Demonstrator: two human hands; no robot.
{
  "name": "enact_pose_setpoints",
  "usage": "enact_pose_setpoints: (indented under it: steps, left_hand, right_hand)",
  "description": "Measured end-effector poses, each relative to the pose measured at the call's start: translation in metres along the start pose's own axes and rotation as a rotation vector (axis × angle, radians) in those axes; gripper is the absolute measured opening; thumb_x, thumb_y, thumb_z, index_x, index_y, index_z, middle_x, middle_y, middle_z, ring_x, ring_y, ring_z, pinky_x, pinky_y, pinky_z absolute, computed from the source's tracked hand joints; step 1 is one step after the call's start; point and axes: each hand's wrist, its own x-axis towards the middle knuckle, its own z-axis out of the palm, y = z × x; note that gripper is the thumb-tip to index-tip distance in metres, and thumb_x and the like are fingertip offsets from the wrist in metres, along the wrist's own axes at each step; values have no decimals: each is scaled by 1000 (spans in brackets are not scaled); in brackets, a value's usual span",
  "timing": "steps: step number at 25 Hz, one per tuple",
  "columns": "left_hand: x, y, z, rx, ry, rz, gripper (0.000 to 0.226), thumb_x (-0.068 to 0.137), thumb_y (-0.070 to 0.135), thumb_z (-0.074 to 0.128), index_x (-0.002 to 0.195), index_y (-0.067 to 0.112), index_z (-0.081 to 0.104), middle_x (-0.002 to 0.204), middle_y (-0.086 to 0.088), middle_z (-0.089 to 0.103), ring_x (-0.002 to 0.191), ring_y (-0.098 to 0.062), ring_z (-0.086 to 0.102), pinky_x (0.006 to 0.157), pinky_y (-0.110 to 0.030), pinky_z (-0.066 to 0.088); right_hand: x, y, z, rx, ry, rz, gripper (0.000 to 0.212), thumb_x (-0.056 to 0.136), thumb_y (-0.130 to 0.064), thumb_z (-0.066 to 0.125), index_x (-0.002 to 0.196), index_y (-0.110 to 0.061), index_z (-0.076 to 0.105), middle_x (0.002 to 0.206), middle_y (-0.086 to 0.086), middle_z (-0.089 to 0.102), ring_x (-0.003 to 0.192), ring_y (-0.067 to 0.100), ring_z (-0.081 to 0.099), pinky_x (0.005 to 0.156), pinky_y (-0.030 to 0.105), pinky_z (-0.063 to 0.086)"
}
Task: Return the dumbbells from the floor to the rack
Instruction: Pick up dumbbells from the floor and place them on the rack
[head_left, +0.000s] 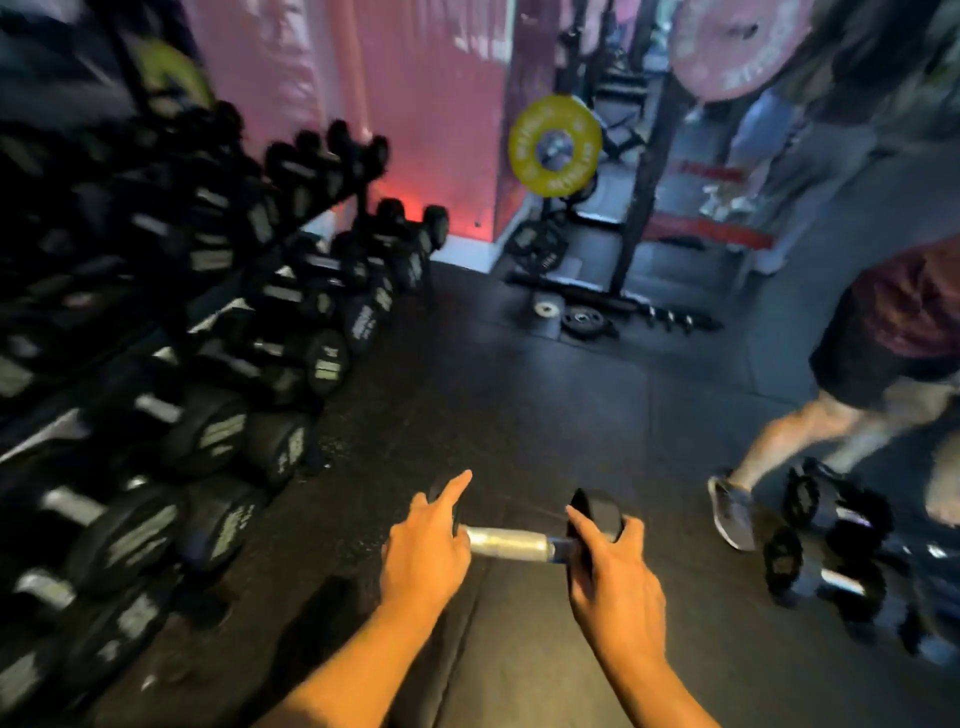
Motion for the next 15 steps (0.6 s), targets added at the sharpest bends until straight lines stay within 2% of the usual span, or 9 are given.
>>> enact_pose_setpoints:
  steps: [5,8,10,13,15]
  left_hand:
    - [-59,-118,-109,-79,197,-246,67,97,28,55,147,63,26,129,-2,56,111,-30,64,91,-44,52]
    - [-109,-200,-173,-102,309,-374,67,98,26,53,147,63,26,131,-3,56,110,-33,64,87,-45,53]
    - [-153,-259,-218,-110,405,-434,68,97,25,52,148,61,26,135,-4,54,110,-36,64,85,-46,54]
    - [-220,-346,-284,-93,532,-554,68,96,22,54,152,53,30,133,-7,57,110,-35,65,87,-44,53]
    - [-266,-394,-324,-64,607,-645,67,95,22,54,151,50,32,127,-8,59,107,-35,66,85,-43,53]
  right_hand:
    - [-35,-144,19,13,-85,-331,65,83,-23,72,139,-47,50,125,5,43,64,25,66,57,37,53]
    - [-77,-240,48,18,-115,-518,68,83,-22,73,140,-48,49,124,5,44,50,18,50,49,35,53]
    - [-119,-309,69,37,-144,-617,64,85,-23,72,140,-46,50,122,6,45,49,17,46,47,35,51]
    - [-187,-416,96,15,-199,-764,58,91,-30,63,144,-47,43,130,8,41,64,25,66,54,35,50]
    - [-234,-482,114,6,-237,-868,61,92,-33,61,147,-48,37,138,11,38,78,29,70,61,37,52]
